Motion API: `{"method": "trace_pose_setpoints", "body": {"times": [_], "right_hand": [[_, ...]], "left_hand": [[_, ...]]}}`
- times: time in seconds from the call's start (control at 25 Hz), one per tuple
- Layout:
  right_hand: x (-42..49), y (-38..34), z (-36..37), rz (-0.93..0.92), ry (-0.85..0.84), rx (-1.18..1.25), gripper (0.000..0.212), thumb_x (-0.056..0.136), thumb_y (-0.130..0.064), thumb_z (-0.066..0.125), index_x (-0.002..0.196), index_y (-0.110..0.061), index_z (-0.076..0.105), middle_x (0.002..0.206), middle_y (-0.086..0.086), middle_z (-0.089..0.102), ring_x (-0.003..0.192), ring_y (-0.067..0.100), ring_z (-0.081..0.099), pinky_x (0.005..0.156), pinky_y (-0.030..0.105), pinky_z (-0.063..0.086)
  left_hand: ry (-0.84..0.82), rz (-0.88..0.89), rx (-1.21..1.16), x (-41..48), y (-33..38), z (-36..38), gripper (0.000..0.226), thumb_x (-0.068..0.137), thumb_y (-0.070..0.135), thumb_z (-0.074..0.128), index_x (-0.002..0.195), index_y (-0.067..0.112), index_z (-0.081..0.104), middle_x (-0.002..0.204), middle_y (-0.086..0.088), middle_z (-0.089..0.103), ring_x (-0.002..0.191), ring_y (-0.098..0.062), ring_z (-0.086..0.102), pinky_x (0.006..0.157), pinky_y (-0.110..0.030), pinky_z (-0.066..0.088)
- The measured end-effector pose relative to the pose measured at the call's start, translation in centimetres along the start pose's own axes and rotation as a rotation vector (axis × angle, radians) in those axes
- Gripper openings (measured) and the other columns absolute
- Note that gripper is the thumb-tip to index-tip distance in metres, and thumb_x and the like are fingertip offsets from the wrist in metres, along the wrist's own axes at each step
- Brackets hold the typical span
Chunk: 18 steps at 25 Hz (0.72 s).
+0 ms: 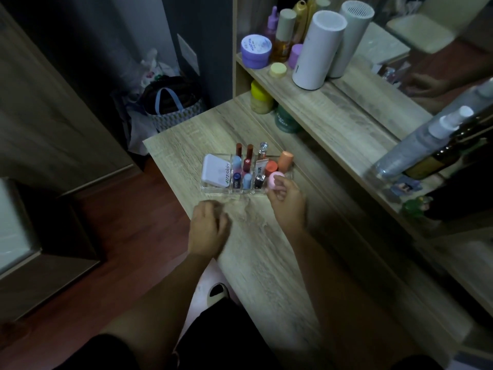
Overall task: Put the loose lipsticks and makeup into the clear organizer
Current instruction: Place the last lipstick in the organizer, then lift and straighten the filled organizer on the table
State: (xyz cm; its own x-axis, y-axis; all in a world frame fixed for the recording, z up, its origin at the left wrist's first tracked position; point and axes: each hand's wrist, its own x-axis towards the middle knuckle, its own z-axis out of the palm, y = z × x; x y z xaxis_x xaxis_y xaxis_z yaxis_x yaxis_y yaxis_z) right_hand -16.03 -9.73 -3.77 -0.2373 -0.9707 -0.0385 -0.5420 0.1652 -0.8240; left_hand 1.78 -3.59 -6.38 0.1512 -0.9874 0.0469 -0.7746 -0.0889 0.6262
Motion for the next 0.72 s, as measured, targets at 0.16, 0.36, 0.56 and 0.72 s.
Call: {"method": "trace_pose_setpoints", "body": {"times": [0.16,0.36,0.56,0.72], "right_hand": [[0.2,1.9,-0.3,0.053,0.097,-0.174,0.056,0.067,-0.019,0.080,0.115,-0.008,0.054,0.117,0.012,0.058,0.109,0.026,0.055,0.090,0.031,0.048],[0.7,2.6,-0.5,0.121,-0.142,-0.032,0.090,0.058,-0.021,0.087,0.135,-0.018,0.041,0.130,0.006,0.057,0.120,0.022,0.053,0.099,0.037,0.045],[1.9,2.7,-0.1,0.118,-0.204,0.064,0.096,0.064,-0.016,0.084,0.143,-0.026,0.030,0.128,0.003,0.061,0.118,0.018,0.055,0.099,0.034,0.045],[1.9,2.6,-0.4,0.144,-0.184,0.125,0.082,0.064,-0.012,0.084,0.135,-0.024,0.044,0.117,0.002,0.068,0.108,0.017,0.061,0.098,0.035,0.047]], "left_hand": [[-0.026,-0.262,-0.107,2.7,-1.9,-1.6,0.061,0.080,0.017,0.070,0.130,-0.005,0.043,0.128,-0.025,0.049,0.122,-0.038,0.044,0.105,-0.043,0.038],[-0.145,-0.182,-0.185,5.4,-2.4,-3.0,0.072,0.062,0.035,0.085,0.120,0.011,0.050,0.114,-0.010,0.066,0.111,-0.031,0.057,0.097,-0.049,0.048],[-0.208,-0.162,-0.247,6.7,-2.3,-2.8,0.093,0.056,0.045,0.083,0.136,0.021,0.041,0.122,-0.005,0.064,0.121,-0.028,0.051,0.106,-0.047,0.040],[-0.155,-0.178,-0.235,6.7,-2.1,-2.5,0.092,0.061,0.047,0.080,0.139,0.023,0.039,0.122,-0.009,0.064,0.120,-0.031,0.048,0.102,-0.043,0.043]]}}
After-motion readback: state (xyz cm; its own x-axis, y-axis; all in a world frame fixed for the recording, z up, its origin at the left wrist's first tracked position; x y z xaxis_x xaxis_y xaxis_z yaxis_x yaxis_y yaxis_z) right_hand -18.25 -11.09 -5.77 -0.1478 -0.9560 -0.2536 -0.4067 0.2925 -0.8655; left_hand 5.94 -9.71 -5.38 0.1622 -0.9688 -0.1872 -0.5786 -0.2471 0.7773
